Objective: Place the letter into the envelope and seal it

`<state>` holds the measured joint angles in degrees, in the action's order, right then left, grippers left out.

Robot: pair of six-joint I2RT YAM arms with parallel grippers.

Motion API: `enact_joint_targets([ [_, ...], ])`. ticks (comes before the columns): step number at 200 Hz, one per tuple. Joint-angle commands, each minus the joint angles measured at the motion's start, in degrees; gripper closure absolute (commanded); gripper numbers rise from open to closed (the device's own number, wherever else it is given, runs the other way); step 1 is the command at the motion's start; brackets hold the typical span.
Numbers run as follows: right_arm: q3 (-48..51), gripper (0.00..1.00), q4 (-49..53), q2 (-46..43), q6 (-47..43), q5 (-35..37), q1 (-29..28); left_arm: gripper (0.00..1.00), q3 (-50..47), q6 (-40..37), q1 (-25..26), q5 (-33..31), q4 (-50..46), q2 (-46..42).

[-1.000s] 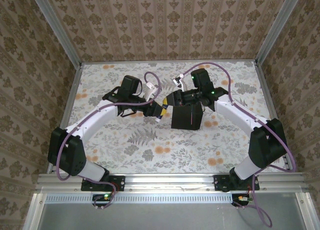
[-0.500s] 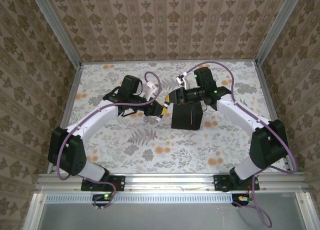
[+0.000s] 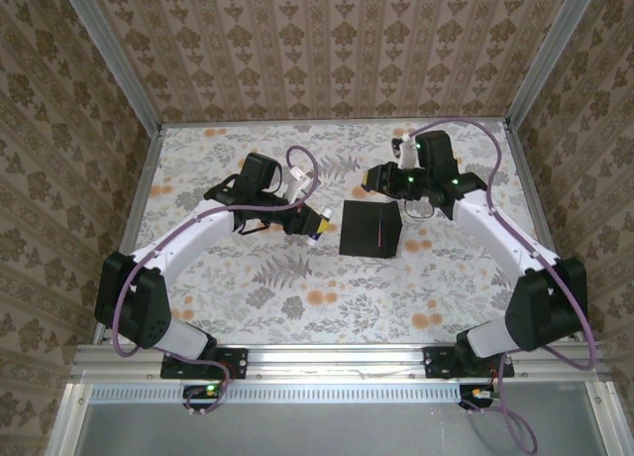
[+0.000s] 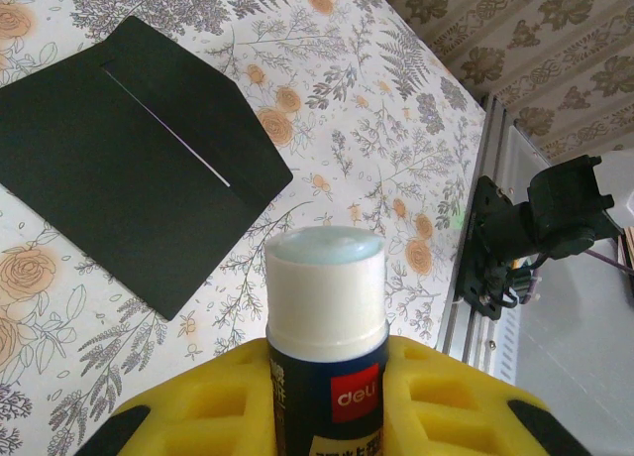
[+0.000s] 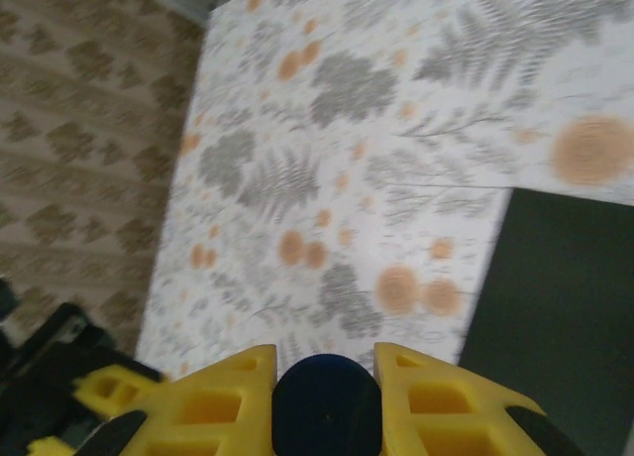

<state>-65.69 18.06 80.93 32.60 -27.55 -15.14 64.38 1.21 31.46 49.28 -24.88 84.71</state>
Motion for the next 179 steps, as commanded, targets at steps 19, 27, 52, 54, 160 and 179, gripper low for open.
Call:
enact_joint_targets([
  [19,8.6,0.83,5.3,-6.4,-2.0,21.7,0.8,1.00,-0.5,-1.5,-0.3,1.5,-0.7,0.4],
  [27,10.5,0.83,5.1,-7.0,-1.7,24.7,0.8,1.00,-0.5,-1.6,-0.3,1.6,-0.8,0.5],
  [52,16.1,0.82,3.5,-8.9,0.5,32.4,0.5,1.00,-0.7,-1.9,-0.4,1.8,-0.7,0.5],
  [54,16.5,0.82,3.4,-9.0,0.6,33.1,0.5,1.00,-0.8,-1.9,-0.4,1.8,-0.7,0.5],
  [160,27.0,0.81,-5.6,-5.8,6.7,48.4,-5.2,1.00,-4.0,-2.3,-2.6,2.8,-0.1,-1.8],
  [179,28.0,0.81,-7.8,-4.4,7.7,49.3,-6.3,1.00,-4.6,-2.4,-3.0,2.8,-0.4,-2.4],
])
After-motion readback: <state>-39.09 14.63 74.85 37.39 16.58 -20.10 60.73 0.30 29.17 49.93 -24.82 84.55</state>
